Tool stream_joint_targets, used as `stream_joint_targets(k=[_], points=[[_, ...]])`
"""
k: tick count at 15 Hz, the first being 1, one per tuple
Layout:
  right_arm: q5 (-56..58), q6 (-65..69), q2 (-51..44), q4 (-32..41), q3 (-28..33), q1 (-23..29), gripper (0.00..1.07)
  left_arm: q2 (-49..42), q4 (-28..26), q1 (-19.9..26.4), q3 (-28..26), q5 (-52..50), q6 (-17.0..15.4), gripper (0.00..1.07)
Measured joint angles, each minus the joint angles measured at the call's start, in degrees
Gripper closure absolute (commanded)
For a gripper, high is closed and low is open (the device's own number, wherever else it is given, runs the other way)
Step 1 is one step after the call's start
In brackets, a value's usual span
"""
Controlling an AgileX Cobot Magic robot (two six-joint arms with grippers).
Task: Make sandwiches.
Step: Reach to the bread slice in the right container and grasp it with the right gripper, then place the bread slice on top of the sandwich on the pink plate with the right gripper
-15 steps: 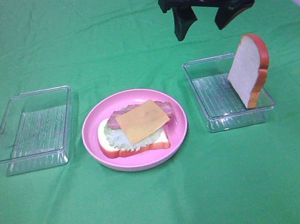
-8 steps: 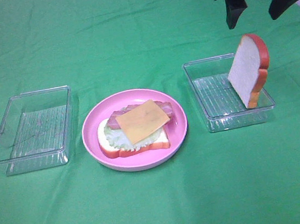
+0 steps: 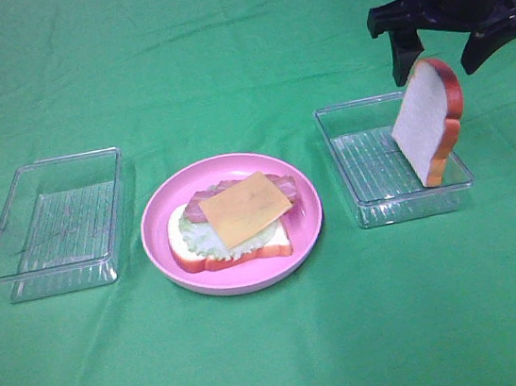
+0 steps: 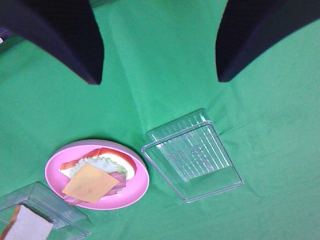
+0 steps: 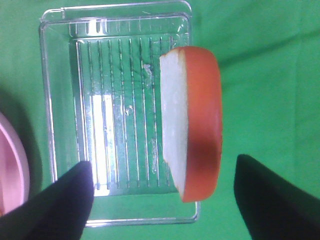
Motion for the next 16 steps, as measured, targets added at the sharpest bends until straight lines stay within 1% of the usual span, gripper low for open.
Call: stream_joint_targets(k=[2, 4, 7, 8, 9, 13, 16], points=[[-0.5, 0.0, 2.1, 0.1, 0.0, 0.0, 0.36, 0.0, 0.0, 0.0, 0.0, 0.0, 0.0, 0.44], [-0.6, 0.0, 3.4, -0.3, 0.0, 0.0, 0.49, 0.0, 0.0, 0.0, 0.0, 0.0, 0.0, 0.44], [-0.6, 0.0, 3.6, -0.3, 0.0, 0.0, 0.85, 0.0, 0.0, 0.0, 0.0, 0.0, 0.0, 0.44], [-0.6, 0.0, 3.6, -0.3, 0.0, 0.0, 0.9, 0.0, 0.0, 0.0, 0.0, 0.0, 0.0, 0.44], [-0.6, 0.0, 3.6, -0.5, 0.0, 0.0, 1.07, 0.0, 0.0, 0.0, 0.0, 0.0, 0.0, 0.44], [-0.6, 0.0, 3.6, -0.8, 0.0, 0.0, 1.07, 0.0, 0.0, 0.0, 0.0, 0.0, 0.0, 0.44], [-0.5, 0.0, 2.7, 0.5, 0.0, 0.0, 1.07, 0.0, 0.0, 0.0, 0.0, 0.0, 0.0, 0.44]])
